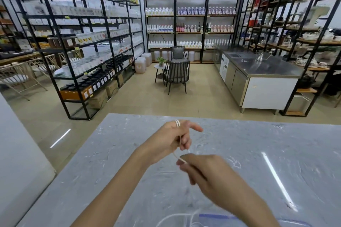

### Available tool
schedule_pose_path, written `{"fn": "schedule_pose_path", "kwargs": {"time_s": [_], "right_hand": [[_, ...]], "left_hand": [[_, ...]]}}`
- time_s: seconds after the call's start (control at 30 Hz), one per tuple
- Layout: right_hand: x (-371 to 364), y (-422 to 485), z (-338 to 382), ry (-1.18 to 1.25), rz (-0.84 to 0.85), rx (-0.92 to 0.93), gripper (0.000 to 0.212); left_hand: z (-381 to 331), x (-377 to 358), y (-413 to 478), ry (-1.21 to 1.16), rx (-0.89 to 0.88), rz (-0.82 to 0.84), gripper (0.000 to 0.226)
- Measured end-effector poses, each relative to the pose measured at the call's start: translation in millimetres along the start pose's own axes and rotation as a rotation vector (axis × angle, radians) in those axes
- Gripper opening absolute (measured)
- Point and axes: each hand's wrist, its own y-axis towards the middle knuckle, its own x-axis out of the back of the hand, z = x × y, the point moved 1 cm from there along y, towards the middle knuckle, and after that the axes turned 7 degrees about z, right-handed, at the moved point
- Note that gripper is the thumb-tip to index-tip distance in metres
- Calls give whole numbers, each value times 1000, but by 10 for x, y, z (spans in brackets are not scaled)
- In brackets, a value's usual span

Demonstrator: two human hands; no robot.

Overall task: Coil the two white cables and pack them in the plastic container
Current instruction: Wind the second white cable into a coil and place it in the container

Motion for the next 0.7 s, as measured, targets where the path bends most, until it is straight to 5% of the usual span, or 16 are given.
{"fn": "schedule_pose_path", "kwargs": {"time_s": [0.17,0.33,0.5,0.7], "right_hand": [[747,-39,49,-431,-322,214,16],[949,235,-238,106,-463,352,14],[592,479,-428,733,-299,178,8],[235,531,-401,974,-193,28,9]], "left_hand": [[-58,-332,-151,205,39,213,76],[-107,-497,-215,-17,22,259,77],[-137,-436,-171,-227,2,355,77],[-66,-340,-183,-215,-66,399,29]]}}
